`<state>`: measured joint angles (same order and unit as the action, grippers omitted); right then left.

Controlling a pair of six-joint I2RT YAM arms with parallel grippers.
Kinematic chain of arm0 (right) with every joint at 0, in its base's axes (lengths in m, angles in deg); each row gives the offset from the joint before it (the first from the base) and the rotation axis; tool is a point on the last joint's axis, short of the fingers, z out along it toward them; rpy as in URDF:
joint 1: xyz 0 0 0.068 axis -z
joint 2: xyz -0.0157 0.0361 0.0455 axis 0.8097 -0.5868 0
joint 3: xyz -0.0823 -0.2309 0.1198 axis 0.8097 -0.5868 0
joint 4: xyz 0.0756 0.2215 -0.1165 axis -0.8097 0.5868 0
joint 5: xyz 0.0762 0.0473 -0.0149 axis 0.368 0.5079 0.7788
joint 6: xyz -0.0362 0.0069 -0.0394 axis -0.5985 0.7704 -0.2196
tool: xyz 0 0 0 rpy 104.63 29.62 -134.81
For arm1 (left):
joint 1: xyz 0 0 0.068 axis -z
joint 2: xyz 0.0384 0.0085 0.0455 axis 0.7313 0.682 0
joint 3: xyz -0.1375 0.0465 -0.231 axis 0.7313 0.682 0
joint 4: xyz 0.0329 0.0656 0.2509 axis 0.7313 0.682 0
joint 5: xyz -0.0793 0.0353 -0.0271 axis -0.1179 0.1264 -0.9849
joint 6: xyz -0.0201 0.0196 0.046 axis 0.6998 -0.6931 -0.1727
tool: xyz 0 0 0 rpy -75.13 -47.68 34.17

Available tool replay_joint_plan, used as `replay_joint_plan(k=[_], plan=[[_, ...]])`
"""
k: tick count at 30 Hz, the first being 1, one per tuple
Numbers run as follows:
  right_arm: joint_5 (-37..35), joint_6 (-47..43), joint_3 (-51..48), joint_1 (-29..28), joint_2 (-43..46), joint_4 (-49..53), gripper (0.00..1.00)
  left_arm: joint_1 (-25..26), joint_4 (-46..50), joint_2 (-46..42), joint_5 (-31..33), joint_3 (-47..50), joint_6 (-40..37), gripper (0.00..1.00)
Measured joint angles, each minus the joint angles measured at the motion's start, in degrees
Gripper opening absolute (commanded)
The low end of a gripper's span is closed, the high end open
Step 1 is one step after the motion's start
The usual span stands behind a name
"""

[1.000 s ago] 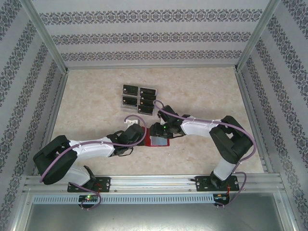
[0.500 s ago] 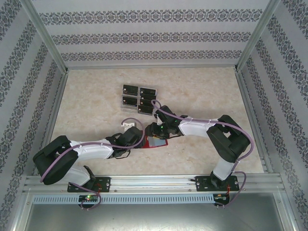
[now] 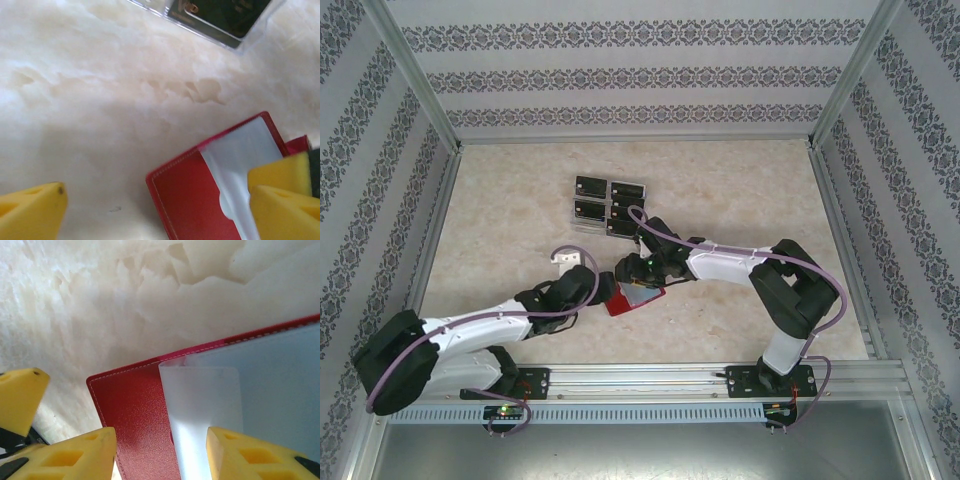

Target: Put the credit cards into the card holder

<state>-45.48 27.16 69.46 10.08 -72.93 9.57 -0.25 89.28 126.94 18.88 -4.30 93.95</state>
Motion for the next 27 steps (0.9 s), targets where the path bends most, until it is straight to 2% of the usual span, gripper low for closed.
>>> replay_joint_plan(k=[4,9,21,27], plan=[[-0.66,-0.24,1.29,-1.09,-0.33,2.14,0.51,-5.86,2.12,-1.53,-1.01,-0.09,0.55,1.00],[-1.75,-0.59,3.21,-3.19,-0.52,4.96,0.51,-14.05,4.00,-1.36,-6.14,-0.72,0.31,1.00],[-3.32,-2.10,10.80,-13.38,-3.48,10.80,0.51,-21.44,4.17,4.42,-15.69,-3.37,-2.89,1.00],[-7.93,-5.25,12.96,-14.36,0.15,16.00,0.52,-23.89,4.11,7.19,-19.10,-5.01,-4.92,1.00]])
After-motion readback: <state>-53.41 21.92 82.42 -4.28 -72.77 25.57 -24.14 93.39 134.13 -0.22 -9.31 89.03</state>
